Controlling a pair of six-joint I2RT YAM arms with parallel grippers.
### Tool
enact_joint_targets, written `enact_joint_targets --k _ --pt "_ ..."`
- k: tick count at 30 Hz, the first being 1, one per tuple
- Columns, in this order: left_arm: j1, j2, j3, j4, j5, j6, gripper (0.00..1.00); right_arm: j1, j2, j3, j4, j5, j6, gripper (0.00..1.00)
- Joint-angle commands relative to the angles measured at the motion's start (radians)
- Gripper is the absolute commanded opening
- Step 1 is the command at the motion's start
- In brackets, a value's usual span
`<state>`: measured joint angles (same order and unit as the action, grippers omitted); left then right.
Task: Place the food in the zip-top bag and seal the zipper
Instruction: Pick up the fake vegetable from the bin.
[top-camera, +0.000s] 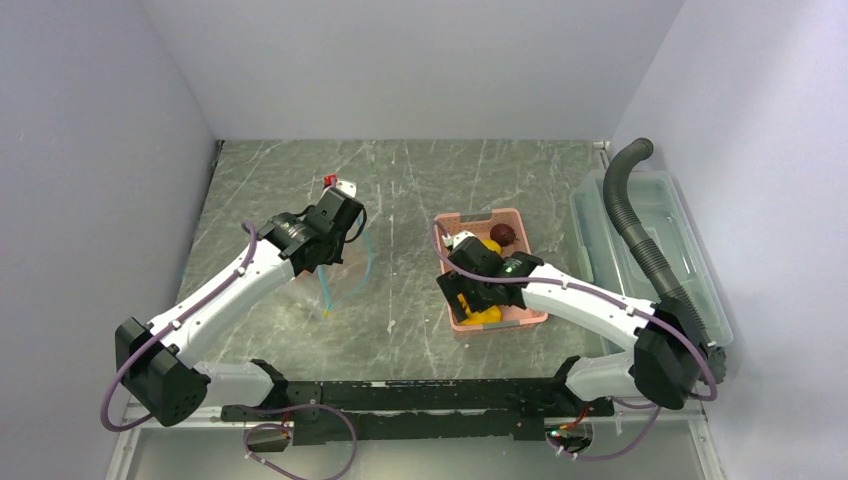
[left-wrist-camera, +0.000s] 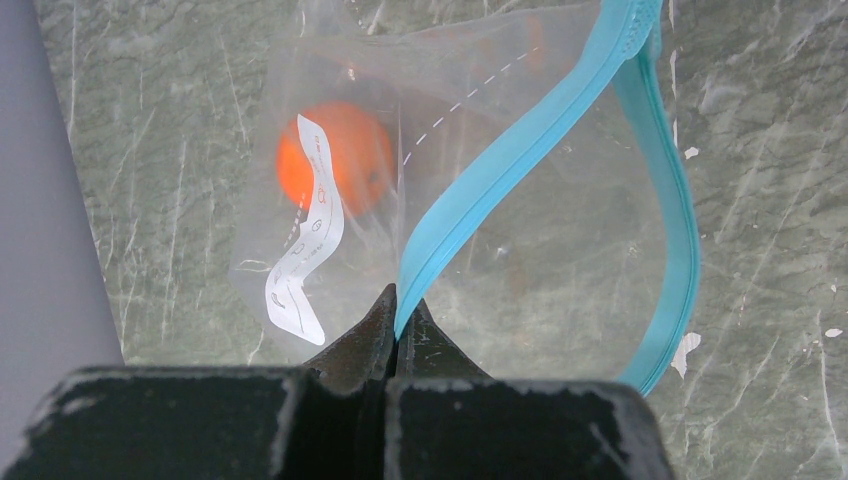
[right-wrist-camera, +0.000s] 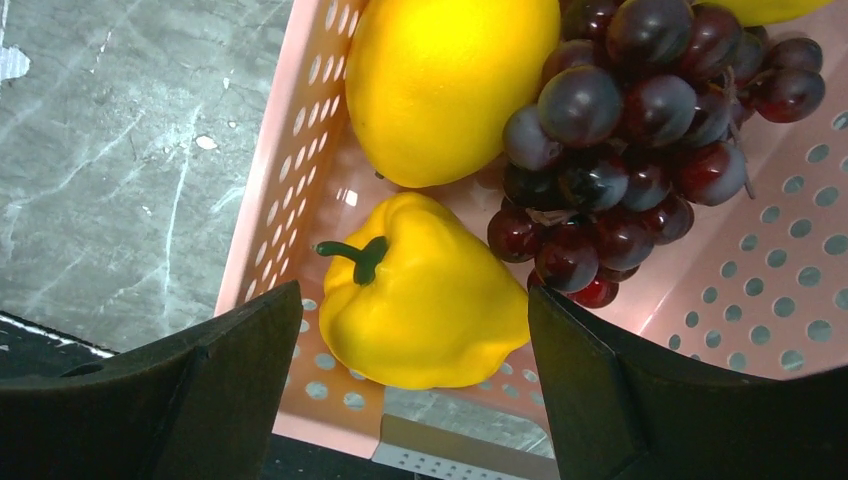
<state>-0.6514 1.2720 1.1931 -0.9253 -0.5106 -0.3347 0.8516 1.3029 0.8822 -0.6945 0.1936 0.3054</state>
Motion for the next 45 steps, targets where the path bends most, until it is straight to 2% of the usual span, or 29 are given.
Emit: enact_joint_targets --k 1,20,23,27,34,42,45 --pt "0.003 -0.023 0.001 0.009 0.012 -0.001 0.0 -0.003 0.026 0.026 0.015 -0.016 -0.018 0.87" --pt "0.003 -0.018 0.003 0.007 0.016 0.0 0.0 -0.003 0.138 0.043 -0.085 0.055 0.088 0.87" --pt "0.002 -0.02 0.003 0.006 0.016 0.0 0.0 -0.003 0.151 0.043 -0.091 0.072 0.119 0.82" --pt "0.003 -0.022 0.003 0.007 0.016 0.0 0.0 -0.003 0.155 0.044 -0.097 0.109 0.169 0.69" --pt "0.003 -0.025 0.003 0.007 0.014 -0.001 0.0 -0.014 0.113 0.061 -0.12 0.186 0.234 0.53" --pt "0.002 -0.026 0.003 0.006 0.014 -0.002 0.0 -0.061 0.029 0.056 -0.129 0.248 0.266 0.37" --pt "0.003 -0.025 0.003 0.006 0.015 -0.003 0.0 -0.075 -0.007 0.057 -0.122 0.25 0.275 0.36"
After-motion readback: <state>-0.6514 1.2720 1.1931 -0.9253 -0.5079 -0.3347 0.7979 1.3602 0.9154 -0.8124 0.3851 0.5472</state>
